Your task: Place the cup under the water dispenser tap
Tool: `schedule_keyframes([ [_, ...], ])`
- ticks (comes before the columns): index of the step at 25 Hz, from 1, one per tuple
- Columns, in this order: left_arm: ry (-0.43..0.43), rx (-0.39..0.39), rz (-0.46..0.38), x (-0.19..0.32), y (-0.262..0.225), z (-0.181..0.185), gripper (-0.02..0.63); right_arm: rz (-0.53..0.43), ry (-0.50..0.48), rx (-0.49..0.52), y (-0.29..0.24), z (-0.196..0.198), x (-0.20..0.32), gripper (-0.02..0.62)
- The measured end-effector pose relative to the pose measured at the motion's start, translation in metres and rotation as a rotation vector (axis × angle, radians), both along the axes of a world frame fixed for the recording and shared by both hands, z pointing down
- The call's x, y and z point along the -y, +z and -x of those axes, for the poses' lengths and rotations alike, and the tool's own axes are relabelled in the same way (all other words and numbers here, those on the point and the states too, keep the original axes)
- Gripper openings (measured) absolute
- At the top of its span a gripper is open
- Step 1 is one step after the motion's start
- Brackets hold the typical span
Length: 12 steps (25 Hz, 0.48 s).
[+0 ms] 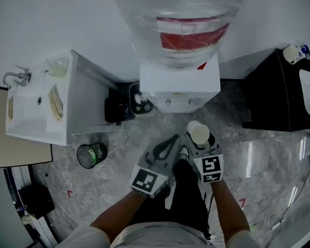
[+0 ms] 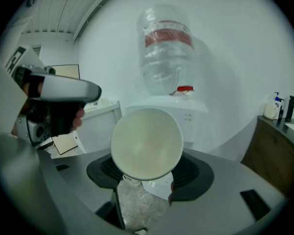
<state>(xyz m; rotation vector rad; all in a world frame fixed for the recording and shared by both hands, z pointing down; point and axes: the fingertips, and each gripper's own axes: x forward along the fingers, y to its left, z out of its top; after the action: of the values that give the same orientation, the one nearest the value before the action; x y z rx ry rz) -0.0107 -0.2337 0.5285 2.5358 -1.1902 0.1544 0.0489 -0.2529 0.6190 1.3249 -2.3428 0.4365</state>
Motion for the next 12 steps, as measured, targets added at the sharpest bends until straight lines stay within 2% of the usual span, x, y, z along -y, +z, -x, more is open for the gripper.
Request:
schedule_keyframes([
  [7,0.005,-0.012,0.015,0.03,0.079,-0.01,0.005,0.056,-0.009,-0.043,0.107,-0.007,0.032,0.27],
  [12,0.01,-0.015,-0.004,0.044,0.112,-0.013,0.005,0.12,-0.023,-0.09,0.192,-0.006,0.055,0.27],
])
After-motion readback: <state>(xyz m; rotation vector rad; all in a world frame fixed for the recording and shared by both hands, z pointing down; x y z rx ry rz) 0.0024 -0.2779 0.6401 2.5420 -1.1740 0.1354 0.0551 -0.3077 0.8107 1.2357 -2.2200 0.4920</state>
